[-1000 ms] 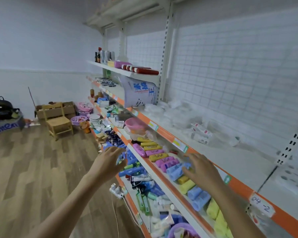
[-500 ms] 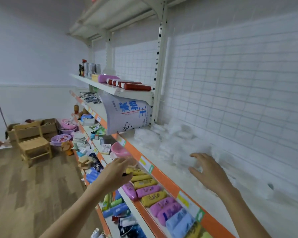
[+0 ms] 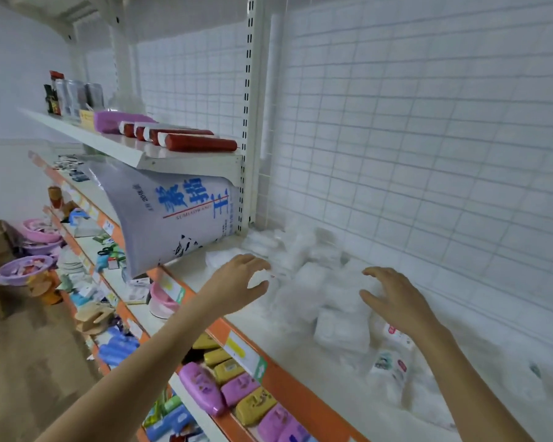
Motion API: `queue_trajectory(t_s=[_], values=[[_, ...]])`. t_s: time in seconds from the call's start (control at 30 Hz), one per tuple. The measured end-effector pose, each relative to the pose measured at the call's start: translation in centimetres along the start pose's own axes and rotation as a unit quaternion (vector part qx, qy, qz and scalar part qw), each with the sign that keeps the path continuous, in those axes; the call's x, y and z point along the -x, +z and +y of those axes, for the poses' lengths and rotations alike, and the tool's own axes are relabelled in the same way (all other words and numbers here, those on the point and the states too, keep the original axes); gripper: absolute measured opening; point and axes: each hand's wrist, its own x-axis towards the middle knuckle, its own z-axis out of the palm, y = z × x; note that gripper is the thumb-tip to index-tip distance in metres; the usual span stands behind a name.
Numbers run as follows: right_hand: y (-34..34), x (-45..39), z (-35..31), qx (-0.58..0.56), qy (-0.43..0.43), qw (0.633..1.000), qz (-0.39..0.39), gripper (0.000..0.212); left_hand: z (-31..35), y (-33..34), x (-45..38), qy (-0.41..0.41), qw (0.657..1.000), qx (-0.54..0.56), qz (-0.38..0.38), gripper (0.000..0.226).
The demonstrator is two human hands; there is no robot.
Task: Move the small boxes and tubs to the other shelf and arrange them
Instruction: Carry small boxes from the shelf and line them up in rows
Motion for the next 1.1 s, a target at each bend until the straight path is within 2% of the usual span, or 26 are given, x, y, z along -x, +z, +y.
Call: queue_trajectory(t_s=[0.13, 0.3, 0.4, 0.5, 0.6, 0.73, 0.9, 0.97, 1.1], values=[[0.9, -2.6, 0.8, -0.011, 0.078, 0.997, 0.001, 0.043, -1.3, 2.1, -6.6, 0.060, 0.997, 0.030, -0.046, 0.036], [2.5, -4.8, 0.4, -0.051, 0.217, 0.975, -0.017, 0.049, -1.8, 4.6, -13.1, 0.115, 0.970, 0.104, -0.186, 0.040], [3.5, -6.0, -0.6, -0.069, 0.275, 0.959, -0.028, 0.061, -1.4, 6.1, -14.8, 0.118, 0.927, 0.135, -0.329, 0.061], [4.6, -6.8, -1.6, -0.064, 0.317, 0.946, -0.014, 0.069, -0.8, 7.7, -15.6, 0.135, 0.903, 0.101, -0.395, 0.082], [5.3, -7.3, -1.9, -0.078, 0.346, 0.935, -0.020, 0.077, -0.1, 8.6, -16.0, 0.150, 0.891, 0.062, -0.423, 0.096], [6.0, -7.9, -2.0, -0.103, 0.375, 0.921, -0.009, 0.083, 0.3, 8.9, -16.5, 0.165, 0.882, 0.006, -0.441, 0.102], [6.0, -8.5, -1.9, -0.082, 0.383, 0.920, -0.012, 0.090, 0.3, 9.6, -16.3, 0.165, 0.889, 0.029, -0.426, 0.102], [5.7, -8.4, -1.8, -0.096, 0.368, 0.925, 0.003, 0.086, -0.3, 9.6, -16.2, 0.166, 0.891, 0.069, -0.416, 0.098], [5.0, -7.4, -1.3, -0.082, 0.327, 0.941, 0.027, 0.069, -1.6, 9.0, -16.4, 0.178, 0.896, 0.136, -0.382, 0.072]])
